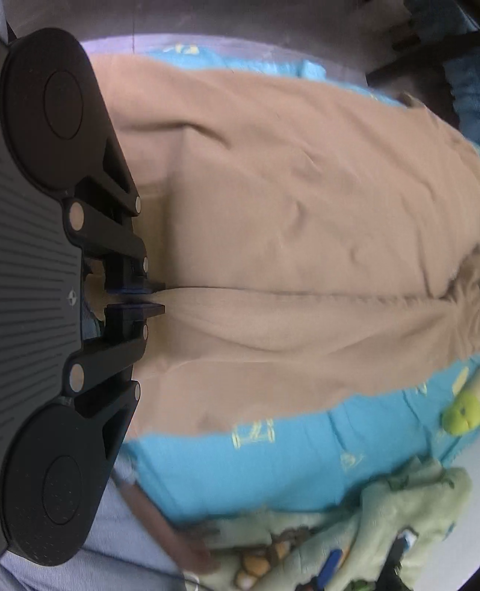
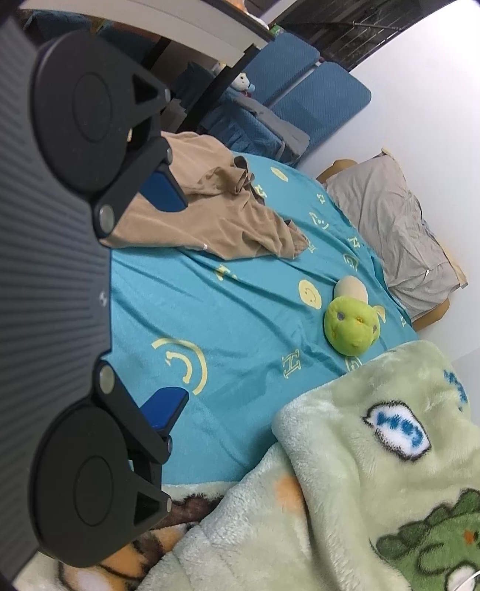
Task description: Fold clothes
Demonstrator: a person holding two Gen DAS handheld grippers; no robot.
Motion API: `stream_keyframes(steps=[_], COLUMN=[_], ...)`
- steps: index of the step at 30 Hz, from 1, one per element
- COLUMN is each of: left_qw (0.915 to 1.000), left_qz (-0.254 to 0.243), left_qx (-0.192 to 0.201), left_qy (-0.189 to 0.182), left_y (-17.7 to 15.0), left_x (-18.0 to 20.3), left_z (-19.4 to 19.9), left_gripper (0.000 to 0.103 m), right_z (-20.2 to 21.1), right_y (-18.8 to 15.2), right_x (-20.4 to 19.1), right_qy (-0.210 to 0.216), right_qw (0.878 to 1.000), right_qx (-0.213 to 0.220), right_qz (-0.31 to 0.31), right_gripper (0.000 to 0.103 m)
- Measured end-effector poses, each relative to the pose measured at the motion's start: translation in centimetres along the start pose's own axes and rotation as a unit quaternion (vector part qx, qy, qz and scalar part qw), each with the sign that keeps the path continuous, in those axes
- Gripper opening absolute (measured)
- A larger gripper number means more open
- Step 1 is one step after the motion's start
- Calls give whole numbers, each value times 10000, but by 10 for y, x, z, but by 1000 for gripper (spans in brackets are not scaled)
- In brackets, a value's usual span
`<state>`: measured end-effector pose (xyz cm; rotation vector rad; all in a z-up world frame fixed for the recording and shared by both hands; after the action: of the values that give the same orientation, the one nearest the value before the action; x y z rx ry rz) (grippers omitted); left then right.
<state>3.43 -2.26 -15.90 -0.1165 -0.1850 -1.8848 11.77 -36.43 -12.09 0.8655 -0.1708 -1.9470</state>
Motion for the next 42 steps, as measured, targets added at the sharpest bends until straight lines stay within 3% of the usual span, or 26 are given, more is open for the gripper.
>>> stream_keyframes(steps=[2,4,6,7,9,12,15,19,23,27,30,37,39,42], left_qw=[9997,9984,9955,9934,9865,9766,9764,9769,9799,9782,9780,9774,9771,9763], left_qz=[-48,-117,-219,-290,-562,-1117,-1583,-1930,-1904,-1998,-2012,-2040,-2047,-2082], left_qx=[148,339,677,889,1352,1699,1394,883,516,483,490,542,557,577], left_qy=[193,430,628,663,729,701,458,267,308,280,239,-72,-160,-103], left_y=[-1,-3,-4,-5,-8,-11,-13,-11,-6,-7,-7,-5,-5,-4], left_x=[1,4,14,21,36,66,87,105,104,102,105,117,120,126], left_z=[5,12,25,32,45,41,18,-10,-29,-31,-33,-46,-50,-58], left_gripper=[9,18,41,46,64,64,59,55,49,48,39,39,44,45], right_z=[1,1,-3,-8,-19,-48,-83,-134,-193,-245,-276,-289,-288,-289], right_y=[1,2,6,11,22,45,73,108,132,143,141,131,133,134], right_x=[-2,-5,-12,-18,-29,-49,-64,-77,-75,-71,-79,-101,-95,-87], right_qy=[98,236,433,594,862,1060,1251,1273,1126,1255,1353,1237,1229,1247], right_qw=[10000,9997,9990,9981,9958,9932,9900,9884,9887,9862,9830,9810,9828,9827], right_qx=[14,8,-72,-159,-295,-485,-652,-759,-783,-959,-1091,-964,-977,-1025], right_qz=[-17,-6,16,0,-45,30,67,330,611,491,594,1140,972,909], right_gripper=[102,102,102,102,93,80,73,73,73,73,73,68,54,42])
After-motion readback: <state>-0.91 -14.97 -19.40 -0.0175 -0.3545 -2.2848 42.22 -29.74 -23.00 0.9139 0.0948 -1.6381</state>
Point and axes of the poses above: each gripper's, at about its wrist camera, not at the fingertips, and z roughly against the way its jaws point, x to its right, y to its top, the point moved 6 cm from there along -z, roughly the way its jaws point, and after that the axes turned 14 degrees about -x, right-handed, at the moved point
